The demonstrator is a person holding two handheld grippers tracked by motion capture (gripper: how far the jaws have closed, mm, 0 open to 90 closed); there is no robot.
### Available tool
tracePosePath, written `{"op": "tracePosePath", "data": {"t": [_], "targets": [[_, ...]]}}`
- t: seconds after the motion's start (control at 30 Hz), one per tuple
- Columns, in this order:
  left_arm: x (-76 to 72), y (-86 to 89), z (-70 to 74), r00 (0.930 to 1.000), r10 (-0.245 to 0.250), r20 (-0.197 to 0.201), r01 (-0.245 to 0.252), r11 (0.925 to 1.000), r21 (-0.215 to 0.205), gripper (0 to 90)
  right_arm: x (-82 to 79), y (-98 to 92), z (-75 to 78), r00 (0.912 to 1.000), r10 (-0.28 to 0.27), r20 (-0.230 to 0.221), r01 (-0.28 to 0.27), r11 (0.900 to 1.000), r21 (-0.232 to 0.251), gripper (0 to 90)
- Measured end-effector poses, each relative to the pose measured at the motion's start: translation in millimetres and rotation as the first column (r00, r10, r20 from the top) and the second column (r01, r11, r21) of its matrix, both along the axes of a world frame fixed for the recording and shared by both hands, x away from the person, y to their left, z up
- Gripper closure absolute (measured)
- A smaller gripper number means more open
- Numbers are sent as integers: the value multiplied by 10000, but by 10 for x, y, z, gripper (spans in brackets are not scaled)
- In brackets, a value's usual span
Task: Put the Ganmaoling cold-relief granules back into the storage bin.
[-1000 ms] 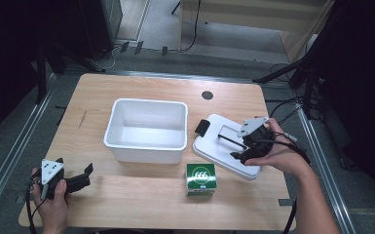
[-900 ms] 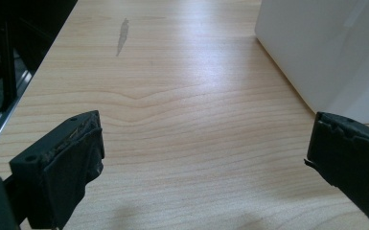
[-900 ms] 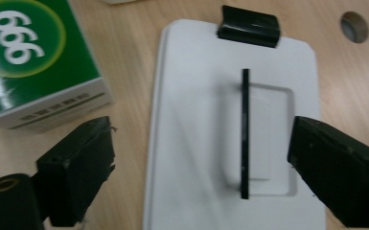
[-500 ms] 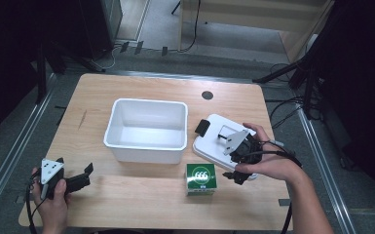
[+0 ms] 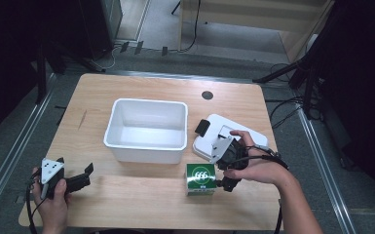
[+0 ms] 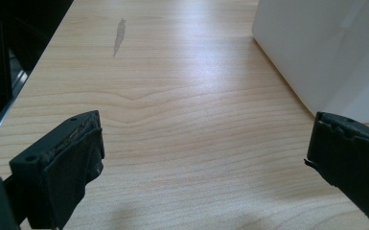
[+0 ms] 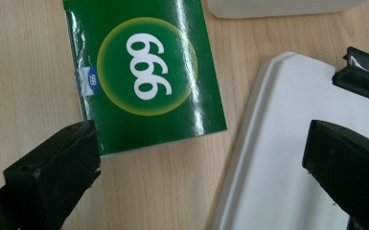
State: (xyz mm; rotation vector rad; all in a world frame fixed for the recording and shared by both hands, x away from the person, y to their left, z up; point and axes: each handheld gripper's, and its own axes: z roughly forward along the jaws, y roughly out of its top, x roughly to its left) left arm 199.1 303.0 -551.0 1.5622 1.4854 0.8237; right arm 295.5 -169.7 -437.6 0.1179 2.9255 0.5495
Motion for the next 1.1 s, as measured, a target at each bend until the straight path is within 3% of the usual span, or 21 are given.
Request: {"op": "tracePosePath", "data": {"t": [0.33,0.73,0.97,1.1], "targets": [[3,0,0,10000,-17,2,17,10000,-56,0,-8,154,-97,9991,392,-152,-397,9987,-315,0],[6,1,0,10000,-43,-18,43,10000,-68,0,-4,236,-124,9944,857,-614,-873,9959,-239,32],[8,-4,-1,10000,-47,-44,47,10000,-25,0,-37,256,-149,9901,885,-1093,-935,9948,-414,0],[14,-11,0,10000,-54,-39,54,10000,-3,0,-41,255,-185,9905,842,-1086,-904,9945,-538,0]]}}
